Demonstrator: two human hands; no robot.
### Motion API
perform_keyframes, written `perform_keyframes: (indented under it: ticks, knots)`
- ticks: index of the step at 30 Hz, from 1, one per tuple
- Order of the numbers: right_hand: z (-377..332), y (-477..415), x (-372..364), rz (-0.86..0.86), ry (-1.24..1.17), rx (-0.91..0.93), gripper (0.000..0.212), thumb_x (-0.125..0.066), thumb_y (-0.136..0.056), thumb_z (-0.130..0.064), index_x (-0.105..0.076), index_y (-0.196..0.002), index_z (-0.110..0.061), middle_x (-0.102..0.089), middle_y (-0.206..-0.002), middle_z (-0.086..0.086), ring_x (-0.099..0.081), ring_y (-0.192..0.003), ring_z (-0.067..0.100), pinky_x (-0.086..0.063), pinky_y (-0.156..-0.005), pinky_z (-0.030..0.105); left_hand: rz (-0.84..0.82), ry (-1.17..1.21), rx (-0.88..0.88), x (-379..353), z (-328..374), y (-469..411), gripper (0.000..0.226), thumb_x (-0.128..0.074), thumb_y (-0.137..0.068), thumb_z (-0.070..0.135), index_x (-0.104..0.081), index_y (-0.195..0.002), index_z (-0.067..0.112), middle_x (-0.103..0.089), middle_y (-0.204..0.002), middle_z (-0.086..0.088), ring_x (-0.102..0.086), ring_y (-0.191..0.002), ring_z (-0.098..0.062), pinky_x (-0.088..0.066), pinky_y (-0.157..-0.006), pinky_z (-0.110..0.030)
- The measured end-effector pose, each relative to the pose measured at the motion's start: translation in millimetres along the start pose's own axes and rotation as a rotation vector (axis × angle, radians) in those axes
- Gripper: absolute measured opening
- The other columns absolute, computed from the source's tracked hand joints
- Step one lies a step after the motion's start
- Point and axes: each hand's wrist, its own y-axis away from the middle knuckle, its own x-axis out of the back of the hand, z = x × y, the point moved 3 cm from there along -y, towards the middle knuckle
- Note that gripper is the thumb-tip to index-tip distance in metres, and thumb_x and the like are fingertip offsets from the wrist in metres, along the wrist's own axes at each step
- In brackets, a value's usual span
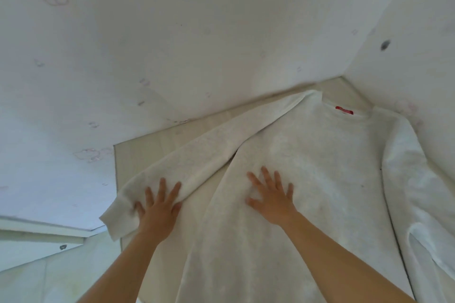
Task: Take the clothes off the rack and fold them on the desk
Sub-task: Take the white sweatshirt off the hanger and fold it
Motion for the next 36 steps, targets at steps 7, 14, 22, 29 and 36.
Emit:
perform_keyframes:
  ticks: [7, 14, 22, 29, 36]
  knots:
    - [58.7, 25.7, -21.5, -0.001, 0.126, -0.122, 0.081, -0.001, -0.064, -0.090, 0.033, -0.131, -0.060, 0.045, -0.144, -0.020, 0.037, -0.137, 0.016, 0.011, -0.109, 0.063, 0.193, 0.036, 0.016, 41.8, -45.0, -78.4, 0.049, -0.028, -0.103, 0.037, -0.020, -0.151, 0.039, -0.013, -0.161, -0.001, -0.012, -0.146, -0.038, -0.017, -0.112, -0.058]
    - [30.1, 4.0, 6.1, 0.507, -0.045, -0.071, 0.051, -0.027, -0.091, -0.066, -0.048, -0.128, -0.039, -0.046, -0.135, -0.008, -0.040, -0.127, 0.016, -0.031, -0.101, 0.045, 0.280, 0.220, 0.056, 97.2, -18.9, -103.8, 0.047, -0.027, -0.102, 0.044, -0.059, -0.109, 0.010, -0.067, -0.099, -0.017, -0.062, -0.090, -0.035, -0.048, -0.074, -0.039]
    - [-102.2, -54.8, 50.5, 0.077, -1.120, -0.114, 0.042, -0.046, -0.097, -0.046, -0.070, -0.104, -0.012, -0.070, -0.102, 0.000, -0.064, -0.096, 0.017, -0.053, -0.086, 0.032, -0.520, 1.060, 0.096, 155.2, 13.0, -93.3, 0.039, -0.053, -0.096, 0.040, -0.065, -0.113, 0.007, -0.073, -0.101, -0.011, -0.069, -0.092, -0.026, -0.054, -0.077, -0.035]
    - [-126.8, -41.3, 61.9, -0.437, -1.583, -0.057, 0.084, -0.053, -0.076, -0.079, -0.053, -0.137, -0.021, -0.061, -0.131, 0.004, -0.058, -0.121, 0.021, -0.046, -0.103, 0.047, -1.035, 1.484, -0.183, 153.8, 57.7, -68.8, 0.066, -0.025, -0.100, 0.052, -0.055, -0.133, 0.003, -0.053, -0.137, -0.022, -0.053, -0.125, -0.035, -0.049, -0.098, -0.040]
    - [-65.7, -11.8, 99.2, -0.284, -1.584, -0.011, 0.045, -0.056, -0.096, -0.035, -0.052, -0.136, -0.013, -0.060, -0.132, 0.011, -0.056, -0.124, 0.027, -0.036, -0.111, 0.048, -1.111, 1.460, -0.320, 152.7, 114.5, -69.2, 0.060, -0.026, -0.100, 0.049, -0.058, -0.132, 0.010, -0.052, -0.139, -0.019, -0.058, -0.120, -0.033, -0.053, -0.094, -0.036]
